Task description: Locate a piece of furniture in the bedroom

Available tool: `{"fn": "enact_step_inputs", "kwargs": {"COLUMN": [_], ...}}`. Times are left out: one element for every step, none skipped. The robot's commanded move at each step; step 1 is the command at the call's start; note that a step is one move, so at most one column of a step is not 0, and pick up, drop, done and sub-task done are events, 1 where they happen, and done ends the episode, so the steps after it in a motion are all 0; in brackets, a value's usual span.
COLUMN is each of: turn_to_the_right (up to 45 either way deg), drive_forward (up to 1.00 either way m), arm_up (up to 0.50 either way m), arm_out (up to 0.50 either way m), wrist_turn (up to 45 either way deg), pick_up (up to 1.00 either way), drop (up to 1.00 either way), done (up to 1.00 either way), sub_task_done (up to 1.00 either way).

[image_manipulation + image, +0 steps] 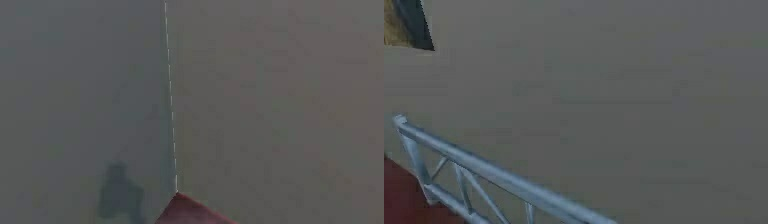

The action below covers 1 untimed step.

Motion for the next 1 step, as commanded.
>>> {"fn": "enact_step_inputs", "kwargs": {"turn_to_the_right": [-45.0], "drive_forward": [0.0], "arm_up": [0.0], "arm_out": [0.0], "wrist_turn": [0.0], "pick_up": [0.0], "drop": [0.0], "done": [0.0], "sub_task_done": [0.0]}}
